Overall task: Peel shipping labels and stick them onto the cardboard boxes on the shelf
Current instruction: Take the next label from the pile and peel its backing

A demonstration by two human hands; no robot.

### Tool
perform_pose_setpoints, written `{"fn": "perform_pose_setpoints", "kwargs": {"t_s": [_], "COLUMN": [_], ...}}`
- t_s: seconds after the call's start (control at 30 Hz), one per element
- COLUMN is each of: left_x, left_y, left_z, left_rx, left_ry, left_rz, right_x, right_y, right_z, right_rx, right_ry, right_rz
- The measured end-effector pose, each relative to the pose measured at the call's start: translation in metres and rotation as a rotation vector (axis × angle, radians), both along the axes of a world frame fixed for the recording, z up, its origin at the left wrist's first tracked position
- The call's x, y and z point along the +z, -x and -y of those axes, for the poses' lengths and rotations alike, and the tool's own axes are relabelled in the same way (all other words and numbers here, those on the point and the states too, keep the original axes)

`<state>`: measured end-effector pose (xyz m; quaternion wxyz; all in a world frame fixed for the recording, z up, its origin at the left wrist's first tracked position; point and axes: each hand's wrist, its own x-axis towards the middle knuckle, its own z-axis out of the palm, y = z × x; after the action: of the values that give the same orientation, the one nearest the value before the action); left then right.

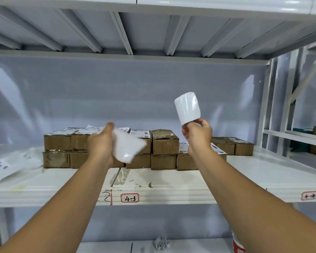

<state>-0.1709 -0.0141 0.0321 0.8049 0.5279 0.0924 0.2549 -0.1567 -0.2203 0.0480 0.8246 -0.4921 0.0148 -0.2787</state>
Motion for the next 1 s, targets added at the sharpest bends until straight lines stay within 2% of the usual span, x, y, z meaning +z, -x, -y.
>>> {"fn": "perform_pose_setpoints", "kwargs": {"t_s": [0.07, 0.13, 0.2, 0.27, 0.33, 0.43, 0.57, 0.7, 0.83, 1.0], "left_x": [-0.002, -0.003, -0.003, -0.003, -0.003, 0.001, 0.008, 0.011, 0.017, 0.024], "left_y": [0.004, 0.01, 0.016, 0.018, 0.016, 0.015, 0.015, 0.009, 0.011, 0.019], "left_z": [0.01, 0.022, 0.034, 0.045, 0.054, 0.063, 0.067, 0.063, 0.062, 0.066], "left_rx": [-0.089, -0.193, -0.266, -0.253, -0.196, -0.123, -0.116, -0.036, -0.026, -0.161], "left_ry": [-0.133, -0.28, -0.494, -0.768, -0.885, -0.781, -0.588, -0.627, -0.623, -0.562], "left_rz": [0.05, 0.174, 0.254, 0.281, 0.271, 0.241, 0.186, 0.165, 0.183, 0.168], "right_x": [0.001, 0.002, 0.002, 0.002, 0.001, -0.003, -0.007, -0.007, -0.006, -0.005], "right_y": [0.001, 0.002, 0.004, 0.008, 0.011, 0.013, 0.018, 0.024, 0.019, 0.007], "right_z": [-0.009, -0.02, -0.03, -0.04, -0.049, -0.056, -0.059, -0.054, -0.047, -0.032], "right_rx": [-0.004, 0.012, 0.067, 0.117, 0.107, 0.043, 0.099, 0.251, 0.268, 0.074], "right_ry": [-0.008, -0.008, -0.039, -0.057, -0.009, 0.127, 0.212, 0.149, 0.113, 0.365], "right_rz": [-0.006, -0.01, 0.002, 0.004, -0.013, -0.041, -0.03, 0.022, -0.023, -0.073]}}
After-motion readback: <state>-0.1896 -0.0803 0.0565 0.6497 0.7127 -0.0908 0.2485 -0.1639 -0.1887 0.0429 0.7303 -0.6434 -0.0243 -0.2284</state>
